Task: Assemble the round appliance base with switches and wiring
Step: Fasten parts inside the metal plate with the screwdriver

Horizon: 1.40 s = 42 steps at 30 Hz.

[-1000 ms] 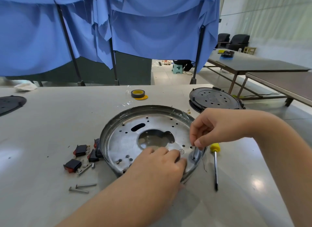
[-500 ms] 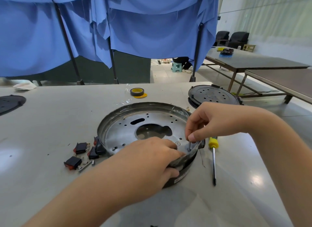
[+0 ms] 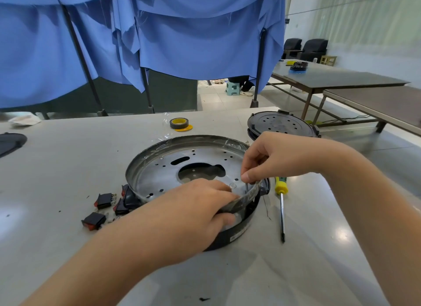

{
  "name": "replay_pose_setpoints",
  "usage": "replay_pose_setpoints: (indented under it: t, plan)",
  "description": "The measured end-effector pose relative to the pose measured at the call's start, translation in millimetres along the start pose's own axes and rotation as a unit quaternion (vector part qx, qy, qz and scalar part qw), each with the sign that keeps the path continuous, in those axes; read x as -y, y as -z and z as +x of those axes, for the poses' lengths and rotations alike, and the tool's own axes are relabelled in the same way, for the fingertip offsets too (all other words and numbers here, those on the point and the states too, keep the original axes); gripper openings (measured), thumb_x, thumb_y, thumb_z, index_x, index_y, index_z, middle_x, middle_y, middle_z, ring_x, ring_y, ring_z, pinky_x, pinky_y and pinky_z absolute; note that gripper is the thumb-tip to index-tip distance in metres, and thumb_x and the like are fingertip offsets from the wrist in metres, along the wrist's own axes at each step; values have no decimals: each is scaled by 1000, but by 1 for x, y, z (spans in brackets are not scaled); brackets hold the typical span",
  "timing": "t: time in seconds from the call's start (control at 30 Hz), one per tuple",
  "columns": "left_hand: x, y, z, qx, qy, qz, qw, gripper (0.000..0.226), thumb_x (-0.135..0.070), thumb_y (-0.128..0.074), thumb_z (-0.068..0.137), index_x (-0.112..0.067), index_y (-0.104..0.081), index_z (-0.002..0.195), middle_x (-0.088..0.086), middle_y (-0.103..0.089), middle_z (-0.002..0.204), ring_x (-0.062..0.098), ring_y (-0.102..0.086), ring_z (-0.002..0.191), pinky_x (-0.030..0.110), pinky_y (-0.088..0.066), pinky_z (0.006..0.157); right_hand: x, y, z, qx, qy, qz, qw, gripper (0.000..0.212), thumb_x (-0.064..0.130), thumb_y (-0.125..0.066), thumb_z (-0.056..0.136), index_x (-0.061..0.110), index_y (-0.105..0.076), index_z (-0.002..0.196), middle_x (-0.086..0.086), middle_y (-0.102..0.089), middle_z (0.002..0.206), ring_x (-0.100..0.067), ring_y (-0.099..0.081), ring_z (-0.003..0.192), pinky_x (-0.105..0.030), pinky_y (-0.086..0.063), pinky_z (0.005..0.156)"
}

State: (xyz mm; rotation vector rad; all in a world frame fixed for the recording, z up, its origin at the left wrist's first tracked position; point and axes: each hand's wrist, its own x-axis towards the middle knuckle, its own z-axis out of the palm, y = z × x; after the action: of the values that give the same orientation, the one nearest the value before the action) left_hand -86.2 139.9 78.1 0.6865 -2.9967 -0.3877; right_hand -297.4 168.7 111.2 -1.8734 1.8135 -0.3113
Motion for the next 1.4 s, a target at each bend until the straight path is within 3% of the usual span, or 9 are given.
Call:
replay_pose_setpoints:
  t: [0.27, 0.5, 0.63, 0.8, 0.93, 1.03, 1.17, 1.27, 1.4]
  plan:
    - [-3, -2, 0, -15, -4, -4, 1000, 25, -41, -44, 99, -27, -58, 115, -17, -51, 120, 6, -46, 110, 34, -42, 95, 1, -1, 1, -5, -6, -9, 1000, 9, 35, -70, 83, 28, -75, 83, 8, -72, 77, -10, -64, 71, -28, -55, 74]
    - [-5, -7, 0, -12, -5, 23, 1000, 29, -42, -41, 99, -31, -53, 123, -16, -48, 125, 8, -44, 116, 36, -42, 98, -2, -1, 2, 20, -8, -16, 1000, 7, 35, -70, 84, 32, -72, 77, 20, -64, 60, 7, -53, 53, -7, -39, 50]
    - [-8, -11, 0, -18, 2, 59, 998, 32, -42, -38, 100, -32, -48, 129, -14, -43, 129, 11, -41, 118, 37, -42, 98, -5, 0, 3, 29, -2, -7, 1000, 8, 34, -71, 83, 33, -71, 75, 19, -63, 60, 6, -53, 52, -6, -38, 49]
    - [-19, -21, -5, -56, 18, 156, 986, 30, -34, -36, 99, -27, -47, 125, -2, -29, 99, 19, -31, 94, 33, -38, 77, -9, 0, 3, 65, -9, 0, 998, 8, 36, -72, 81, 35, -72, 74, 17, -67, 68, 7, -55, 58, -9, -40, 53]
    - [-21, -28, -4, -39, 29, 162, 986, 28, -28, -38, 98, -24, -48, 124, -2, -43, 94, 21, -47, 94, 32, -34, 68, -13, -2, 2, 79, -13, 9, 997, 8, 35, -74, 80, 34, -73, 72, 20, -65, 62, 9, -55, 55, -4, -37, 47]
    - [-18, -27, -3, -50, 17, 155, 986, 32, -45, -34, 98, -25, -51, 117, -4, -48, 93, 20, -52, 93, 32, -36, 67, -15, 0, 2, 57, -4, 8, 998, 6, 36, -73, 81, 35, -74, 75, 20, -68, 67, 9, -57, 60, -3, -39, 51]
    - [-15, -21, 2, -82, 14, 120, 989, 60, -69, -17, 87, -28, -56, 106, -10, -49, 92, 12, -51, 91, 32, -43, 72, -22, 10, -1, -44, 5, 16, 999, 2, 39, -70, 82, 38, -72, 81, 25, -69, 79, 8, -61, 73, -8, -46, 60]
    - [-9, -16, 6, -102, 41, 35, 993, 57, -66, -17, 90, -33, -59, 109, -12, -52, 94, 6, -52, 92, 31, -47, 79, -34, 14, -2, -118, -37, 13, 992, 11, 44, -67, 82, 34, -72, 81, 20, -69, 77, 3, -63, 70, -16, -47, 66]
    - [1, -15, 10, -114, 46, -22, 992, 36, -53, -36, 97, -39, -57, 123, -19, -54, 107, 1, -52, 98, 21, -42, 81, -55, -1, 0, -139, -184, -40, 972, 29, 47, -60, 87, 20, -67, 81, 5, -70, 69, -9, -66, 66, -28, -55, 67]
